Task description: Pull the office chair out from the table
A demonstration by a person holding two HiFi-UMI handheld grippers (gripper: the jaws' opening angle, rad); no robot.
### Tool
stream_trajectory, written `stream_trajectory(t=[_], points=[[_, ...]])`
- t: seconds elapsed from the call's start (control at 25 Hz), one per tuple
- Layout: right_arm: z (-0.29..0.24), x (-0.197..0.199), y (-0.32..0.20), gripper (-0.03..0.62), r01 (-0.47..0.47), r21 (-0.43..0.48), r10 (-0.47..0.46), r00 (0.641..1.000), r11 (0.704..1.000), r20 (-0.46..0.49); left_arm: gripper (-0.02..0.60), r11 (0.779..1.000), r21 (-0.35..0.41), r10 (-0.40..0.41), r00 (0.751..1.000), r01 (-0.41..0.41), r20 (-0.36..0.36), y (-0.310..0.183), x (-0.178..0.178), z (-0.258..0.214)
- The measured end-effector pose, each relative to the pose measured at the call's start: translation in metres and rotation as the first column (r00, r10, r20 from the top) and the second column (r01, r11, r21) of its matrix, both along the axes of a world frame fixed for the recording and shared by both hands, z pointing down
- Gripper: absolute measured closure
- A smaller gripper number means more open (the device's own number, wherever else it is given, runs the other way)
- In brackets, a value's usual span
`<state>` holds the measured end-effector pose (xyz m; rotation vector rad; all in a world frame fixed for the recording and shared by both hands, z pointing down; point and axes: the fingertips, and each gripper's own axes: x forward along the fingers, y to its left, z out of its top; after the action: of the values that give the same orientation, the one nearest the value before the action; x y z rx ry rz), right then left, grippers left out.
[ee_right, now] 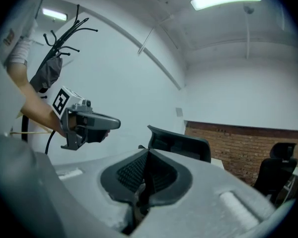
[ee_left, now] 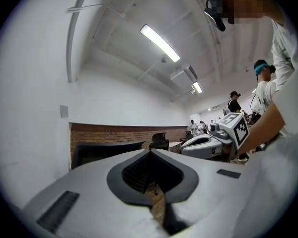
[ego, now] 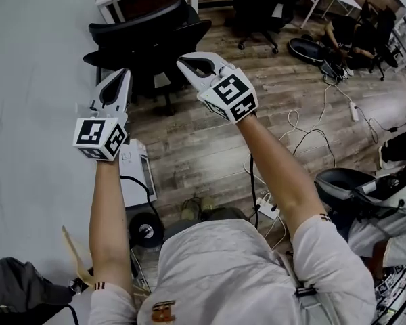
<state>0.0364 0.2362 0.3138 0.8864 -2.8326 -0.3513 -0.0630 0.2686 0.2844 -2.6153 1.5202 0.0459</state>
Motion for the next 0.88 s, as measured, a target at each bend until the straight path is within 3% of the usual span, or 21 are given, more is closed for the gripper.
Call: stream_trajectory(t=[0.32,0.88], points=[[-0.012,-0.039,0.052,0.591,0.040,-0.039,-0.035,0.990,0.998,0.136,0.581,0.998,-0.008,0.061,0.998,-0.061,-0.021,0.035,0.004,0.002],[-0.010,-0.061,0.109,0.592,0.080,-0.055,-0.068,0.977,0.995,0.201,0.581,0.994,-0.005,0.107,0.992,-0.108,-0.063,0.084,0.015,0.005]])
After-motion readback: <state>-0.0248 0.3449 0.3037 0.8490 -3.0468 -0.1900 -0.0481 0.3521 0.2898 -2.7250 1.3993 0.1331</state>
